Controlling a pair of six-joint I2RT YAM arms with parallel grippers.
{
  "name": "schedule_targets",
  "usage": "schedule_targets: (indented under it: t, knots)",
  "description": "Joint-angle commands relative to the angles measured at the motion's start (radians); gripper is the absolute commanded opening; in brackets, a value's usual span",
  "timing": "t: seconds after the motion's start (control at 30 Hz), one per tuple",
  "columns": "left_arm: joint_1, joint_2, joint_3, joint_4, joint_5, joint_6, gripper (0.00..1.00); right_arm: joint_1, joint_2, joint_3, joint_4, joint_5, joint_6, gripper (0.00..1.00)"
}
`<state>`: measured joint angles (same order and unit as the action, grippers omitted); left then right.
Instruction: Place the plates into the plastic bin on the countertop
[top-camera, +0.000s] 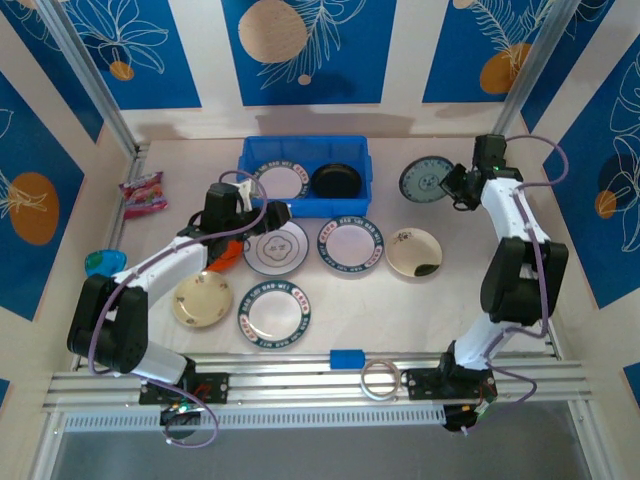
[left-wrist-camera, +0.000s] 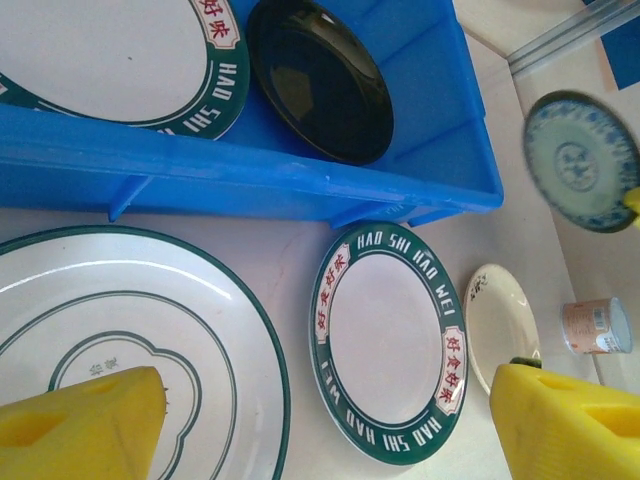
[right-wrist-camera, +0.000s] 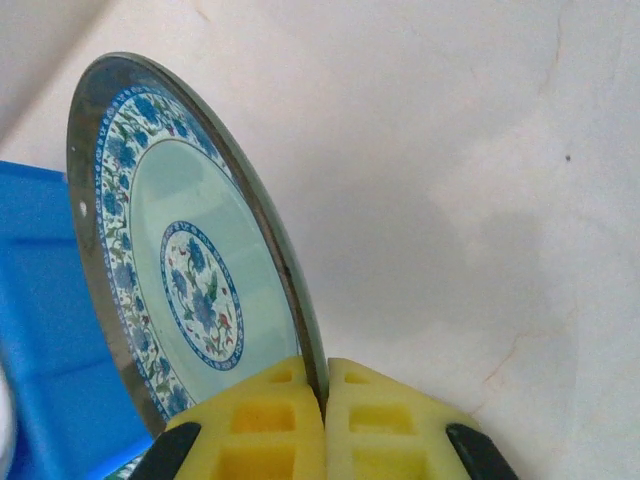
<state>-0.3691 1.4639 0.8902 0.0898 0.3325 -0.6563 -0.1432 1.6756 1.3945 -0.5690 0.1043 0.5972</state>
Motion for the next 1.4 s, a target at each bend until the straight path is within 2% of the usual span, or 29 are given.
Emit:
schedule_targets:
  t: [0.0,0.23,0.4,0.63,0.73,0.9,1.0,1.2,1.33,1.37]
  knots:
    - [-0.011,0.009,0.05,0.036,0.022,-0.008,0.84,0.039,-0.102,-0.02,0.001,-0.05,0.01,0.0]
    - [-0.011,0.067,0.097,0.14,0.111,-0.08,0.85,0.238,-0.124,0.009,-0.037,-0.198,-0.008,0.0]
    - [-0.011,0.118,0.11,0.254,0.171,-0.157,0.84,0.379,-0.065,0.027,-0.038,-0.205,0.027,0.0]
    - [-0.012,0.151,0.102,0.289,0.177,-0.187,0.8,0.464,-0.01,0.031,0.059,-0.273,0.069,0.0]
    - [-0.011,0.156,0.108,0.273,0.175,-0.181,0.74,0.479,0.011,0.045,0.078,-0.319,0.073,0.0]
    - [-0.011,0.156,0.127,0.232,0.15,-0.167,0.61,0.499,0.025,0.066,0.081,-0.342,0.073,0.0]
    - [-0.011,0.157,0.145,0.201,0.14,-0.153,0.49,0.505,0.036,0.083,0.07,-0.351,0.067,0.0]
    - [-0.01,0.168,0.18,0.162,0.138,-0.141,0.24,0.515,0.055,0.098,0.066,-0.361,0.065,0.0]
    - [-0.01,0.166,0.191,0.158,0.126,-0.145,0.0,0.515,0.066,0.116,0.057,-0.359,0.066,0.0]
    - [-0.01,0.166,0.193,0.158,0.125,-0.145,0.0,0.513,0.067,0.12,0.055,-0.355,0.066,0.0]
